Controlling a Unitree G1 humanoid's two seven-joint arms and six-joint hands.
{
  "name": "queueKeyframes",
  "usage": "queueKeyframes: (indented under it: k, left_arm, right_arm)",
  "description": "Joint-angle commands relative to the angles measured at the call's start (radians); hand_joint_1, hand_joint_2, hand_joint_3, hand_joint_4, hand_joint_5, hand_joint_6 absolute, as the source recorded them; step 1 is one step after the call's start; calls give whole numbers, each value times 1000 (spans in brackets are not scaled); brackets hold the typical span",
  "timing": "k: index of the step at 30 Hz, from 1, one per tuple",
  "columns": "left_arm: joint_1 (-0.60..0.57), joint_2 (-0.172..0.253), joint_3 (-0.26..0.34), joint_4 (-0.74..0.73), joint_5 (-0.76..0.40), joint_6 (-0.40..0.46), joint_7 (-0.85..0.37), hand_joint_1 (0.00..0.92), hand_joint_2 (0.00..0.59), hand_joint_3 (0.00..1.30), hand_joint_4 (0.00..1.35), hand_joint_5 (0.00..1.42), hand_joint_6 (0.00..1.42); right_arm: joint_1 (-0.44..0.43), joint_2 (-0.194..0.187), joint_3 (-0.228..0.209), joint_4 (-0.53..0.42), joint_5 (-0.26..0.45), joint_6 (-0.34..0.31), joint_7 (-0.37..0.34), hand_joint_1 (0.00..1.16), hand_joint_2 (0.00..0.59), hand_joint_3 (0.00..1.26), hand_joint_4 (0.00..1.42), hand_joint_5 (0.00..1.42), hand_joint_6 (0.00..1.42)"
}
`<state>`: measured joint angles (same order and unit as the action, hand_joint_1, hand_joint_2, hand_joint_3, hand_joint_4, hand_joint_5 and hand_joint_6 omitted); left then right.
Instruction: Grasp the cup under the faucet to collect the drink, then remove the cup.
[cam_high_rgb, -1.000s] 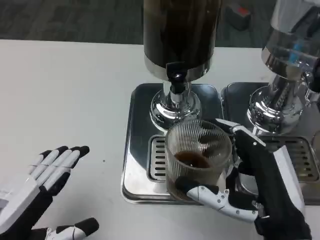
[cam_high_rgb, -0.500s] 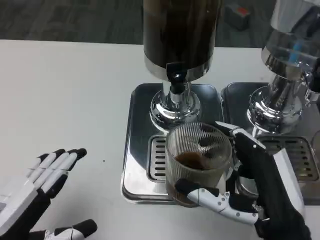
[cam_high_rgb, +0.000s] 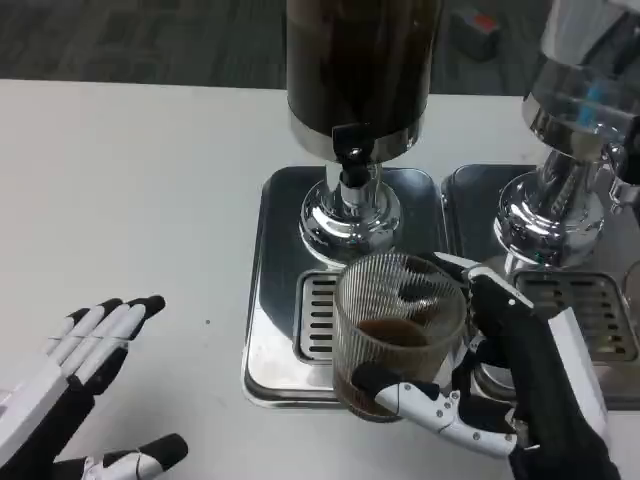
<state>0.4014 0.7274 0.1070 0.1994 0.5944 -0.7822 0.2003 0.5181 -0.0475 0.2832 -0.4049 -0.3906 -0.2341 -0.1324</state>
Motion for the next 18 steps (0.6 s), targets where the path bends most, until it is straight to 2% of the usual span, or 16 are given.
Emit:
queueKeyframes:
  k: [1,18]
  left_arm:
    - [8,-8,-1,14,-17,13,-11,0,162,0,0,0,0]
    - [-17,-14,-18,19,-30,9,-21,0,164,0,0,0,0]
  right_arm:
    - [8,19,7,-46,2,-23,-19,883,214,506,686,818,1223]
    - [24,26,8,-68,-25,-16,-21,883,214,498,686,818,1223]
